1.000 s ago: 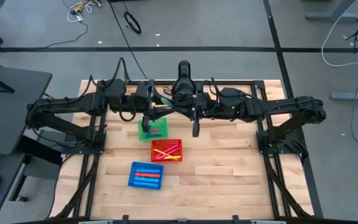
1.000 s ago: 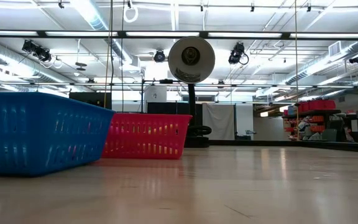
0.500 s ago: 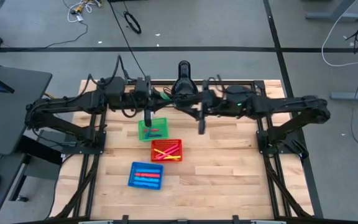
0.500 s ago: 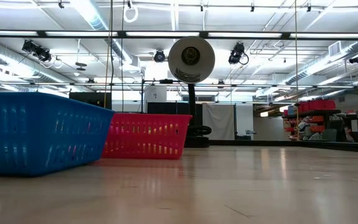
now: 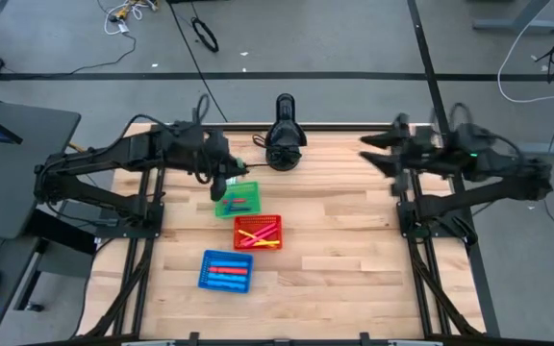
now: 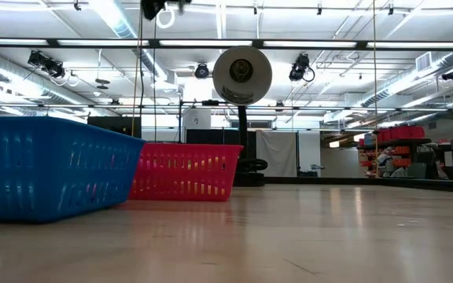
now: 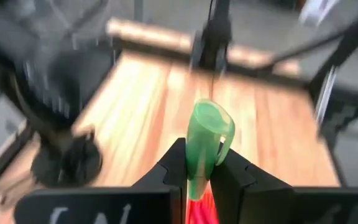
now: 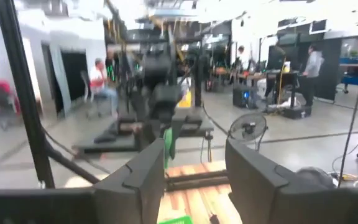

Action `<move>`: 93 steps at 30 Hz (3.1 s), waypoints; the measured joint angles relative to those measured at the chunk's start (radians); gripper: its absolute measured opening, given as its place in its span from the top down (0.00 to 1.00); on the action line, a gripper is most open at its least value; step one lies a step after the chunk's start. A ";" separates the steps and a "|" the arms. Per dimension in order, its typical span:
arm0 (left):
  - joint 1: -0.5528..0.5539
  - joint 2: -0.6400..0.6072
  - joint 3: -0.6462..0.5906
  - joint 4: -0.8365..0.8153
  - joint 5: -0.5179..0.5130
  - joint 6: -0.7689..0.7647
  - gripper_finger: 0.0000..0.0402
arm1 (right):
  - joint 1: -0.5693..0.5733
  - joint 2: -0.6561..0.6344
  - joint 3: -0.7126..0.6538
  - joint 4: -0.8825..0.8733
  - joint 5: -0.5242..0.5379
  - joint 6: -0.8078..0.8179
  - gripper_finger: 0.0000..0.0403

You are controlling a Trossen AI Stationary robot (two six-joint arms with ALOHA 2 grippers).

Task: Pick & Place Markers
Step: Put the green pen into the green bin

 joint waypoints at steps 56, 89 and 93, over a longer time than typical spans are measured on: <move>0.007 0.206 0.000 -0.512 0.016 0.089 0.89 | 0.002 -0.794 -0.866 0.126 0.140 0.233 0.59; 0.022 0.356 -0.318 -0.124 -0.093 0.208 0.89 | 0.002 -0.794 -1.061 0.332 0.113 0.360 0.59; 0.044 0.356 -0.367 -0.066 -0.092 0.208 0.89 | 0.003 -0.794 -1.061 0.327 0.113 0.365 0.59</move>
